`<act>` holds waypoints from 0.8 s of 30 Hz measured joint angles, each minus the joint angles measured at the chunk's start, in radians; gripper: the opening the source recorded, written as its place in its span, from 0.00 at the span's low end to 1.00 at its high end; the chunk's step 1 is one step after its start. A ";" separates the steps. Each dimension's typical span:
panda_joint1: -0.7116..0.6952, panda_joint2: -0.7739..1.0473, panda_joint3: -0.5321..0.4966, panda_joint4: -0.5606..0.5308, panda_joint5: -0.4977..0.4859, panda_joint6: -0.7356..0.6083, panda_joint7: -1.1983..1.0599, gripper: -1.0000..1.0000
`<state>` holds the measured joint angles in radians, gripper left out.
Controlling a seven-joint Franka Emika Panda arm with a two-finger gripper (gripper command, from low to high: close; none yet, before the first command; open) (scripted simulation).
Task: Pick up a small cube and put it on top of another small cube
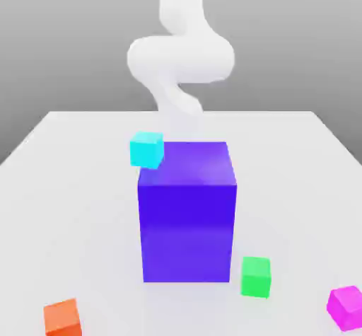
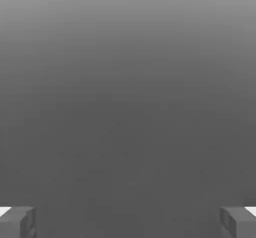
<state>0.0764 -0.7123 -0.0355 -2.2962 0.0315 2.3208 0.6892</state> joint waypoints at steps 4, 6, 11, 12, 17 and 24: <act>0.120 0.145 -0.053 0.006 0.056 0.034 -0.186 0.50; 0.165 0.216 -0.067 0.010 0.090 0.049 -0.281 0.50; 0.272 0.393 -0.094 0.018 0.166 0.088 -0.510 0.50; 0.291 0.428 -0.096 0.020 0.179 0.096 -0.554 0.50; 0.358 0.601 -0.076 0.027 0.231 0.137 -0.767 0.50; 0.437 0.830 -0.030 0.033 0.214 0.211 -1.002 0.50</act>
<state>0.5135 0.1176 -0.0655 -2.2634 0.2457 2.5315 -0.3125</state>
